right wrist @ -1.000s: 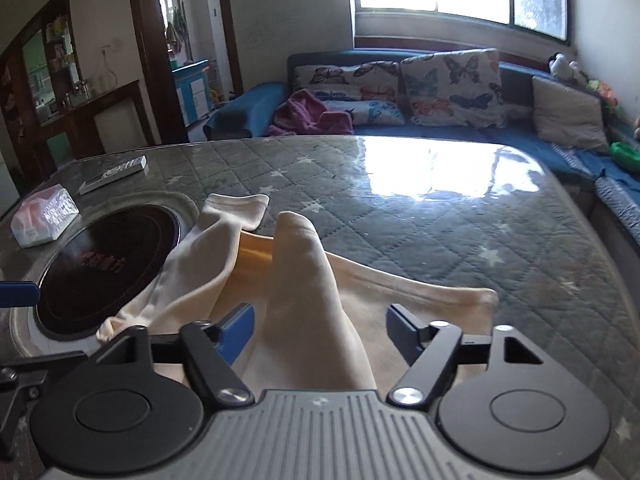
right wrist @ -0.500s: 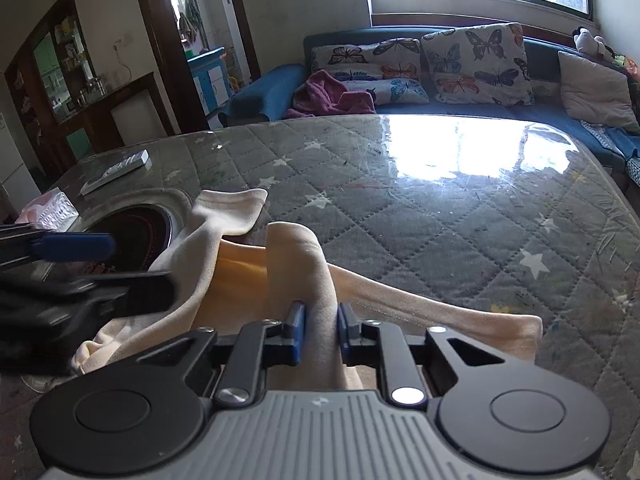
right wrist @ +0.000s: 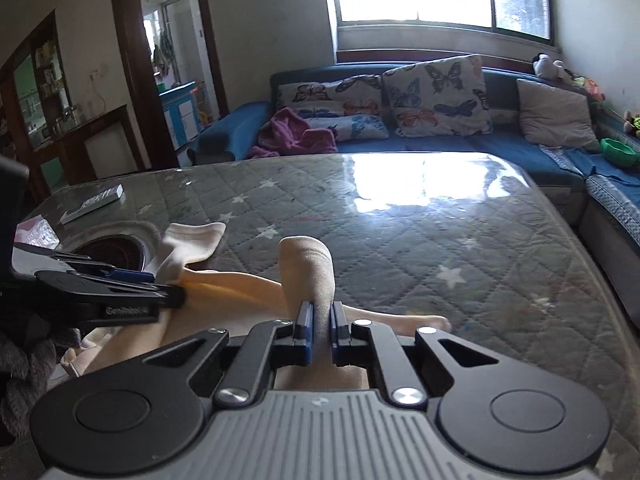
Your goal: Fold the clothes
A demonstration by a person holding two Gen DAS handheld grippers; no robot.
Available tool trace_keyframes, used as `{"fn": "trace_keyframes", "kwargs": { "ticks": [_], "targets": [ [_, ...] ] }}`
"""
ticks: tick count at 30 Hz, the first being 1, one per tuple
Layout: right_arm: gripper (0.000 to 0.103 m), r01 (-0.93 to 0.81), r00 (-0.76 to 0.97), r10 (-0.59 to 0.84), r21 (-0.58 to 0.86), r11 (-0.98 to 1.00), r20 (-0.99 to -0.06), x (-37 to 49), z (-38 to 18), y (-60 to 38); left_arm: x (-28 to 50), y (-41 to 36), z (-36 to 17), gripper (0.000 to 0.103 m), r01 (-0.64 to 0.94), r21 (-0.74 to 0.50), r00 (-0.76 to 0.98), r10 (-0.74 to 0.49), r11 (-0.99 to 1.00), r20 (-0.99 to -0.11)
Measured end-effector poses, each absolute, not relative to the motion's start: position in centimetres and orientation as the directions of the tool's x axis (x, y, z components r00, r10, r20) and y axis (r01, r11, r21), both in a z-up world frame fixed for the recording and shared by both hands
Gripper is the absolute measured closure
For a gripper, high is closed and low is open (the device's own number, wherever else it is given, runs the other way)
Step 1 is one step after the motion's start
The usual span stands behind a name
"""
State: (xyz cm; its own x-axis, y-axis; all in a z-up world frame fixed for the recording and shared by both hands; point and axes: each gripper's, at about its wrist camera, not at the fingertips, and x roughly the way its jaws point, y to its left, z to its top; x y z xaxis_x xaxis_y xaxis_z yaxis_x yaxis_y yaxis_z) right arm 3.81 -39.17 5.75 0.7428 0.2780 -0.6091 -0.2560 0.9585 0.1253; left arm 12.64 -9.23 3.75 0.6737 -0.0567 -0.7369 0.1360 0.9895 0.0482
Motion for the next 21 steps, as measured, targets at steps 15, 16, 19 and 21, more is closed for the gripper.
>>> {"fn": "trace_keyframes", "kwargs": {
  "ticks": [15,16,19,21],
  "targets": [
    [0.096,0.042,0.83,0.027,0.11,0.993,-0.557,-6.8,6.2,-49.2,1.4,1.8,9.3,0.095,0.02,-0.162,0.796,-0.113,0.987,-0.595],
    [0.096,0.065,0.829,0.009,0.111,0.992,-0.559,-7.6,5.9,-49.8,0.4,2.6,9.5,0.095,0.004,-0.166,0.8,-0.103,0.986,-0.591],
    [0.096,0.124,0.819,-0.035,0.117,0.985,-0.573,-9.6,5.0,-51.6,-2.4,4.9,9.6,0.095,-0.044,-0.167,0.806,-0.064,0.985,-0.589],
    [0.096,0.158,0.806,-0.06,0.116,0.981,-0.588,-10.4,4.2,-52.6,-4.1,6.2,9.2,0.095,-0.074,-0.158,0.798,-0.037,0.985,-0.601]
  ]
}}
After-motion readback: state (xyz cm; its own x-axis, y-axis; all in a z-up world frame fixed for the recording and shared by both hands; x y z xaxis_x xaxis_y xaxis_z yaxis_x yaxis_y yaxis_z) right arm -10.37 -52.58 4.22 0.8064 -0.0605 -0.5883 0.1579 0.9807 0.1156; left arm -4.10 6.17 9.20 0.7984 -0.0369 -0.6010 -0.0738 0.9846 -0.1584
